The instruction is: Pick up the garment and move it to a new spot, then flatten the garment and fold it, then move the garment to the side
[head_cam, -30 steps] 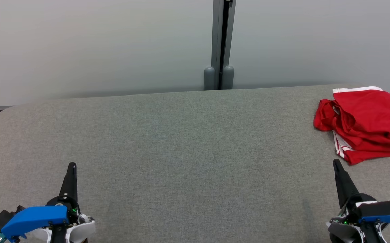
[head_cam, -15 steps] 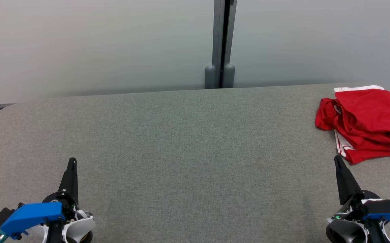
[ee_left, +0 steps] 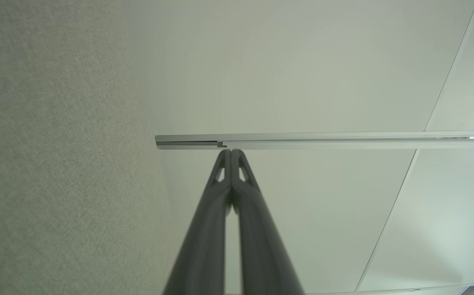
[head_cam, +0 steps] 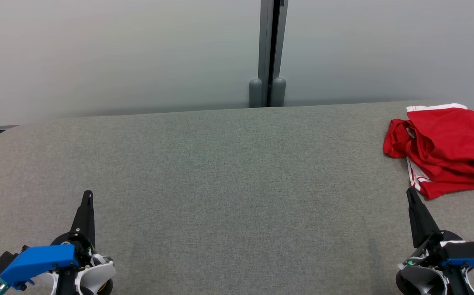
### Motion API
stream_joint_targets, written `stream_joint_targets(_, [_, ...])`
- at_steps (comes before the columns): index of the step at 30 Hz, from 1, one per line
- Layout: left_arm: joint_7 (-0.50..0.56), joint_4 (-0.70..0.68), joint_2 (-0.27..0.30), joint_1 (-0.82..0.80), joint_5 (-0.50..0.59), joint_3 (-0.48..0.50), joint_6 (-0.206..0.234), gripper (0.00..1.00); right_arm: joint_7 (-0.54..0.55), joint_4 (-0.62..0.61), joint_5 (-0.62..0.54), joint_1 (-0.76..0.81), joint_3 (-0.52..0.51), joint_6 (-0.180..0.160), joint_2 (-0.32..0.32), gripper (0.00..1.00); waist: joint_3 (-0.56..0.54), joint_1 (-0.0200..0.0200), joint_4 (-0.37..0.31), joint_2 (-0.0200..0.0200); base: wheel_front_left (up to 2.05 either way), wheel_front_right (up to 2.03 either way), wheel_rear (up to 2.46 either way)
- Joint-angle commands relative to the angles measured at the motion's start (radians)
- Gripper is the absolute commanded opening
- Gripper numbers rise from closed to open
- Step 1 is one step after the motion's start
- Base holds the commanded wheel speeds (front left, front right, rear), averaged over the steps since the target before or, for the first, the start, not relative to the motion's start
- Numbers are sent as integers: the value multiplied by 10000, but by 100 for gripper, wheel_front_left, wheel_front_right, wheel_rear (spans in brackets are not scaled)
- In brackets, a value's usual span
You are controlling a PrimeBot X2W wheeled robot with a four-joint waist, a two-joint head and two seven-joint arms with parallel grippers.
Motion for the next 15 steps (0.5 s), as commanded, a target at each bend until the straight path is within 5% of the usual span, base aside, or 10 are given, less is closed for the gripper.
stream_joint_targets(1, [42,-31,9,-110,-23,21,-94,0,49,-30,23,-100,-27,4,17,0,-1,0,0,0,0,0,0])
stream_joint_targets(15, [41,-32,9,-109,-24,20,-93,0,48,-30,24,-100,-26,4,17,0,-1,0,0,0,0,0,0])
